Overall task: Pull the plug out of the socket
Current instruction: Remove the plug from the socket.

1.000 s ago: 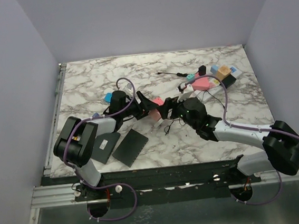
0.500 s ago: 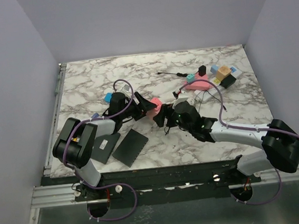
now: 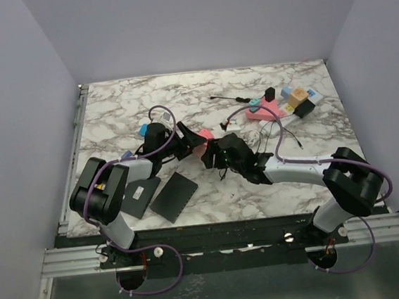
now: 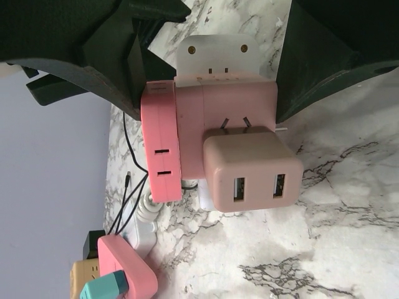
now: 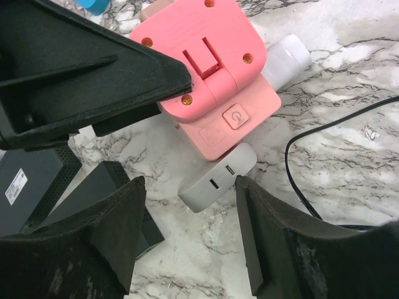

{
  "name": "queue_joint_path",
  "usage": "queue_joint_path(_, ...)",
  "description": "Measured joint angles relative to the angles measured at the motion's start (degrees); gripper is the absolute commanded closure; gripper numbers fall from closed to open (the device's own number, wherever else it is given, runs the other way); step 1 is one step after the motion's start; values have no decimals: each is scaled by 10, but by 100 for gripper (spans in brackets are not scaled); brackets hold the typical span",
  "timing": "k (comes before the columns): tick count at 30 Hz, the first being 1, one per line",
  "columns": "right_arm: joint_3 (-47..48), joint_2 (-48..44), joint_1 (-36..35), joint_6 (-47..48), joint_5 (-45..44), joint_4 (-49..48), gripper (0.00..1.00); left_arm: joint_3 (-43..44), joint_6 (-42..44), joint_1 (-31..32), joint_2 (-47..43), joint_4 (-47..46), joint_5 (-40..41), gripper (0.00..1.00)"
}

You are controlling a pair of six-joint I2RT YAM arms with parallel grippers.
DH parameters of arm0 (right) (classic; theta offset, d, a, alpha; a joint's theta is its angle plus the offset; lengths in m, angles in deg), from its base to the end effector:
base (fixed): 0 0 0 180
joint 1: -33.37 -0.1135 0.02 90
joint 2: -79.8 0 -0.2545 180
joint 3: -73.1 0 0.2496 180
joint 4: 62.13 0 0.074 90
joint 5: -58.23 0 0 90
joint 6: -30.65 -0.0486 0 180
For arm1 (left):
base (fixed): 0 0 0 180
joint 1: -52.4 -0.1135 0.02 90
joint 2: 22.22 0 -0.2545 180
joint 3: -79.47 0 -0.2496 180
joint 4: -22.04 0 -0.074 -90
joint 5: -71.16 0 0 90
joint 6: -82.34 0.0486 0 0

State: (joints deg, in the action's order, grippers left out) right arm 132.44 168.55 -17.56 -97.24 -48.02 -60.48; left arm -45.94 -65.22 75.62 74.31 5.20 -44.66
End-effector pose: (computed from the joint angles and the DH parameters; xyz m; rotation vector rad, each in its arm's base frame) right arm 0.2219 0.2517 0.1831 -0.0717 2.1523 0.6299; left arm 0.3052 -0.1540 0.1496 -0.3446 2.2063 -1.2962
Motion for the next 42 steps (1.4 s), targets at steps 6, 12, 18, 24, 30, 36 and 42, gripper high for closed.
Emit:
queue_joint_path(6, 7, 21, 0, -3, -15, 0, 40, 0, 2, -4, 0, 0, 4, 64)
queue_joint_path(12, 7, 38, 0, -11, -24, 8, 41, 0, -1, -5, -6, 0, 2, 64)
queue_joint_path(18, 7, 43, 0, -12, -30, 13, 52, 0, -1, -9, -6, 1, 2, 64)
queue_joint_path(24, 2, 43, 0, -4, -33, 9, 71, 0, -1, -18, -6, 0, -2, 64)
queue_joint_path(30, -26, 28, 0, 16, -37, -15, 88, 2, 0, -28, -6, 1, -24, 64)
queue_joint_path(36, -75, -19, 0, 56, -35, -70, 95, 32, 12, -33, -3, 14, -66, 65)
queue_joint_path(42, -122, -56, 0, 113, -23, -122, 97, 70, 32, -33, 11, 44, -115, 65)
